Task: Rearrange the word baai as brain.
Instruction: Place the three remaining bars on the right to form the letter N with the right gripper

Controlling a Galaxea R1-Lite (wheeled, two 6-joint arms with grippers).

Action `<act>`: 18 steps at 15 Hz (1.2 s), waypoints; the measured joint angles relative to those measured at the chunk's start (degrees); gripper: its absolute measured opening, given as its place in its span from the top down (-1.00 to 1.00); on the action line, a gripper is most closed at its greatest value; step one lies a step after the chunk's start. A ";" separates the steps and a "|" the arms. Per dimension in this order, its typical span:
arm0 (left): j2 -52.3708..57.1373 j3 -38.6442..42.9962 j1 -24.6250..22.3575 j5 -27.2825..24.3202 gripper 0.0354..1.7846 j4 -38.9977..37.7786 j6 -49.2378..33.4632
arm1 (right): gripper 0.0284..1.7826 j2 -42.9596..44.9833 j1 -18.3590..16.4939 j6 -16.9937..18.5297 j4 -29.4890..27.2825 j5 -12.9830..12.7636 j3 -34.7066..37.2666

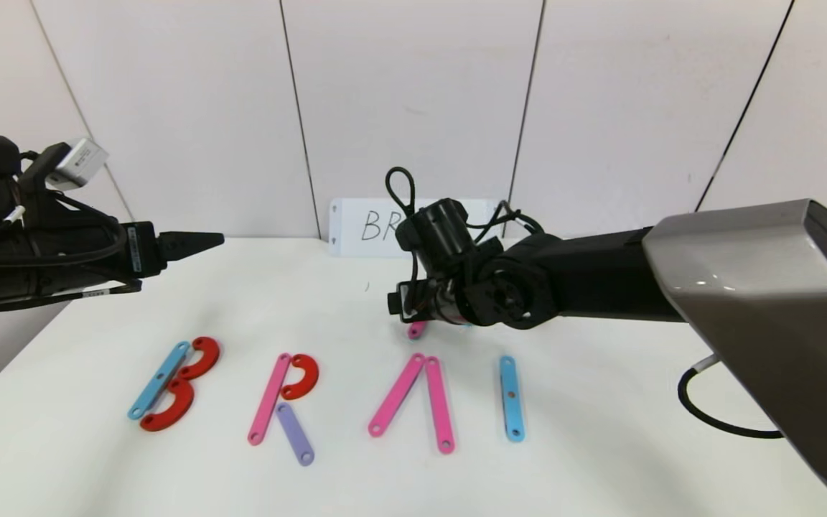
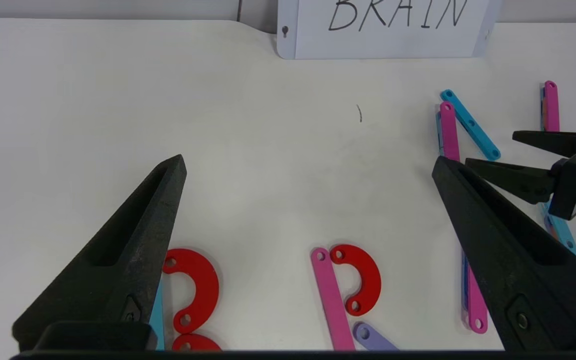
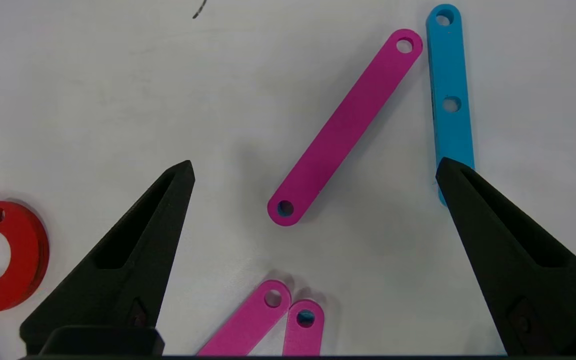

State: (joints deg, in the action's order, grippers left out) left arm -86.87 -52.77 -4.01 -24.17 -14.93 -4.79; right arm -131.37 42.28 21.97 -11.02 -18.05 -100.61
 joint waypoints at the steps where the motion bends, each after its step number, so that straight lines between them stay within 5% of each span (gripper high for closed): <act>1: 0.07 -0.06 -0.37 -0.11 -0.93 0.02 0.00 | -0.91 -0.74 -0.02 0.11 -1.02 -0.05 -1.10; 10: 0.24 -0.15 -0.87 -0.27 -0.93 0.02 0.00 | -0.91 -7.41 -0.20 1.01 -7.41 -1.71 -10.19; 18: 0.16 -0.12 -0.84 -1.37 -0.93 0.02 0.00 | -0.91 -9.62 -0.59 1.21 -7.30 -2.45 -11.30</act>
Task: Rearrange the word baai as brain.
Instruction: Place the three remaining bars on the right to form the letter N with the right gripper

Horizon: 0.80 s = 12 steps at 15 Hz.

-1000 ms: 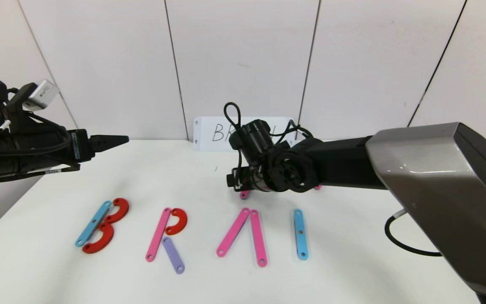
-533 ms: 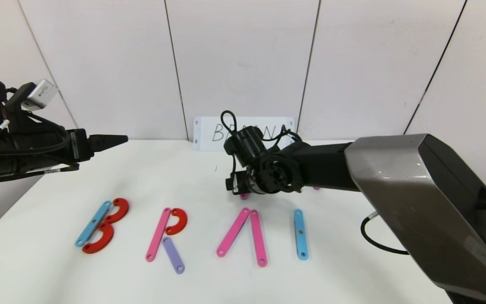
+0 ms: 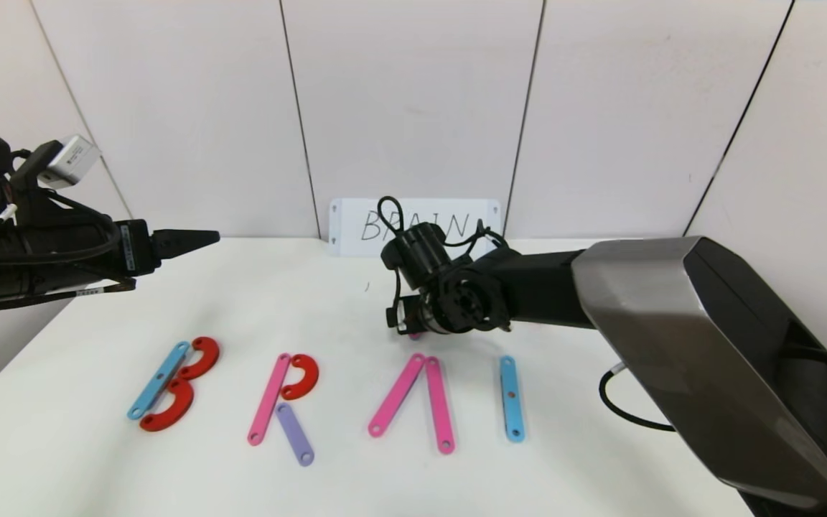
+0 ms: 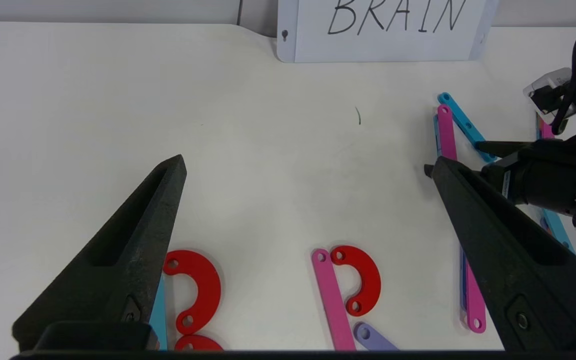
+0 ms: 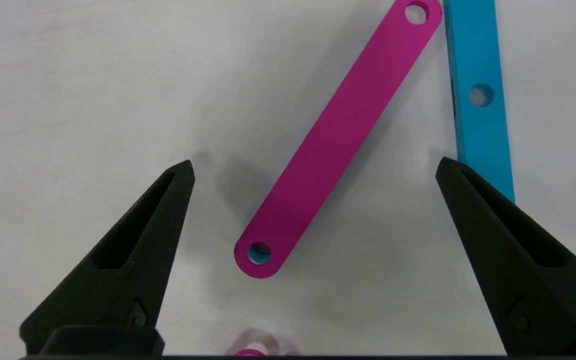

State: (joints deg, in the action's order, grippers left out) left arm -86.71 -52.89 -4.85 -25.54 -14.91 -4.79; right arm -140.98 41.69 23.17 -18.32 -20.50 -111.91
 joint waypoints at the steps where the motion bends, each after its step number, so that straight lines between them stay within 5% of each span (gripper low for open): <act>1: -0.02 0.00 0.00 0.02 -0.93 0.02 0.00 | -0.90 -0.15 0.00 0.02 0.07 -0.02 -0.05; 12: -0.20 0.09 0.04 0.00 -0.93 0.04 0.00 | -0.91 -0.37 -0.68 -0.24 0.69 -0.13 -0.33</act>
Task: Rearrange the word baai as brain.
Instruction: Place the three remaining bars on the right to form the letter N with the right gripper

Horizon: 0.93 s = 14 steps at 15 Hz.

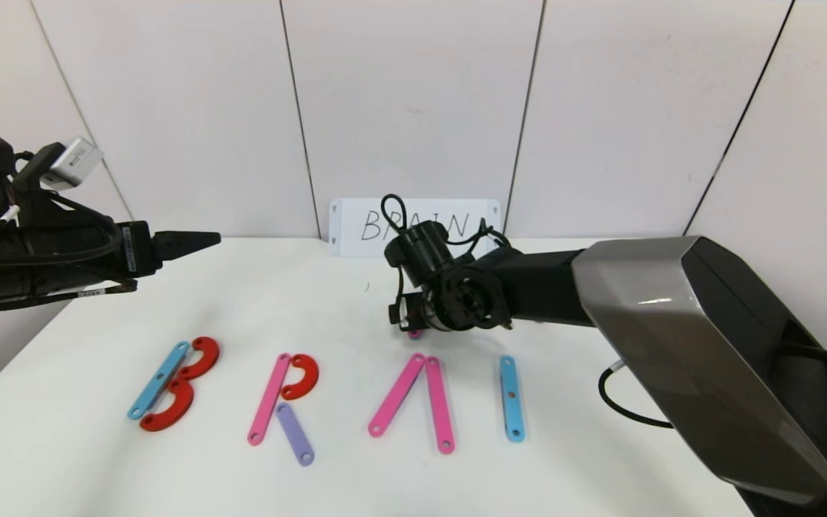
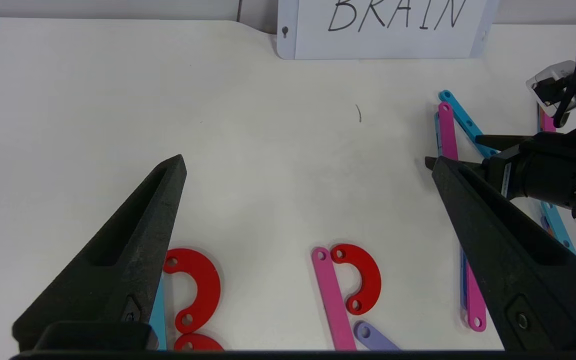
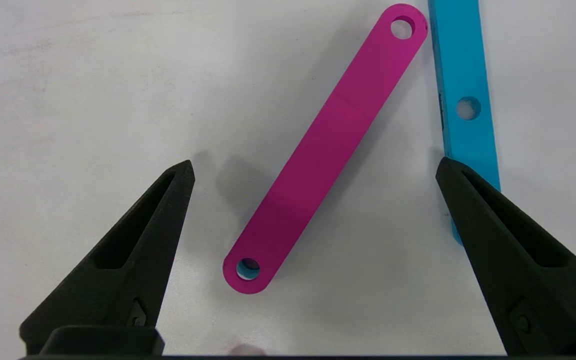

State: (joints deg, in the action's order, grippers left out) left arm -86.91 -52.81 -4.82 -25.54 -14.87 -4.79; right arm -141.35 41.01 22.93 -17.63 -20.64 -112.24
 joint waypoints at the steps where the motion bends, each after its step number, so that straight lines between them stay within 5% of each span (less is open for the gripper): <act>1: -0.02 0.00 0.00 0.02 -0.93 0.00 0.02 | -0.91 -0.07 0.05 -0.15 0.10 -0.02 0.00; 11: -0.16 0.04 0.00 -0.01 -0.93 0.00 0.00 | -0.90 -1.01 0.30 -0.50 0.49 -0.17 -0.41; 14: -0.16 0.13 0.00 -0.06 -0.93 0.00 0.02 | -0.69 -1.54 0.05 -0.61 1.56 -0.20 -0.49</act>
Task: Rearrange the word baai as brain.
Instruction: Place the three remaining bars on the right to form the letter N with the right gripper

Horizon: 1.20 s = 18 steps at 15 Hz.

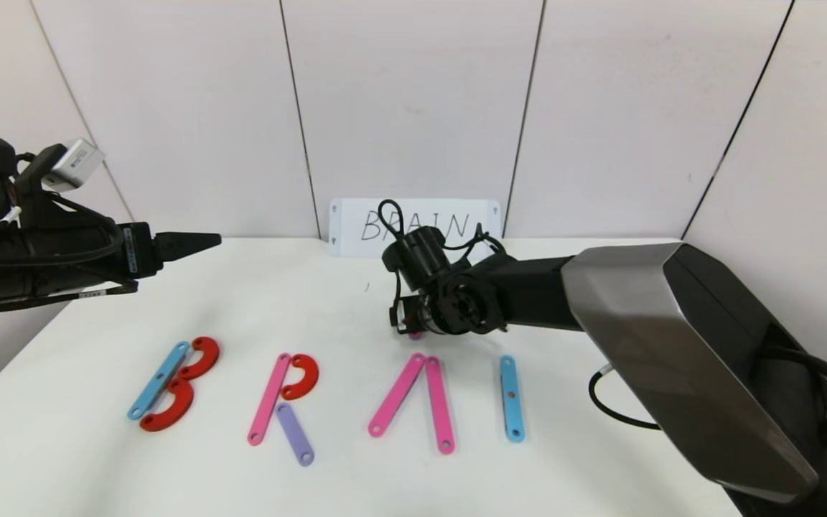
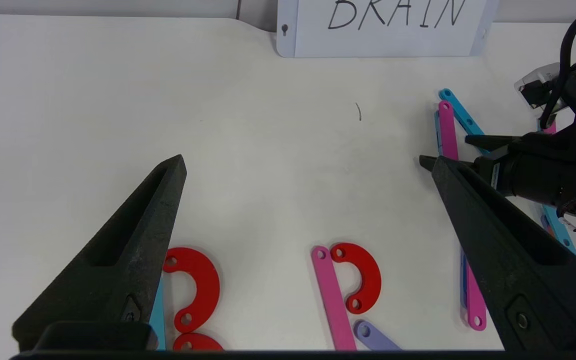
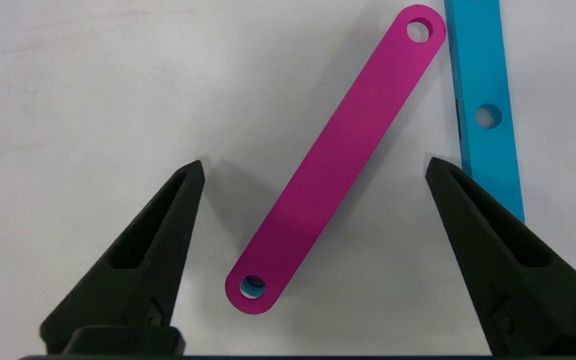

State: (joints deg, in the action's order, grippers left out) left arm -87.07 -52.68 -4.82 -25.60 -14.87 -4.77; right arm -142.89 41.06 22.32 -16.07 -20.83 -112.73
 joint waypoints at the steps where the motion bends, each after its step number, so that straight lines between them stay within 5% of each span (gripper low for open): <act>1: 0.00 0.01 0.00 0.02 -0.93 0.00 0.00 | -0.56 -0.13 -0.05 -0.05 0.04 -0.09 -0.04; 5: 0.05 0.04 -0.04 0.05 -0.93 -0.04 0.00 | 0.25 -0.39 -0.51 0.05 0.09 -0.27 -0.04; 8: 0.16 0.04 -0.06 0.06 -0.93 -0.04 -0.02 | 0.66 -0.39 -0.79 0.02 0.06 -0.30 0.02; 13: 0.16 0.04 -0.06 0.09 -0.93 -0.04 0.04 | 0.69 0.20 -1.49 0.02 -0.46 -0.39 0.11; 18: 0.02 0.04 -0.02 -0.02 -0.93 -0.04 0.06 | 0.69 6.39 -4.35 -2.10 -1.46 -3.08 0.10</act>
State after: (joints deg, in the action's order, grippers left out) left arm -87.04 -52.64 -4.84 -25.62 -14.91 -4.71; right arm -136.50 36.71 20.22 -17.53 -23.92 -112.63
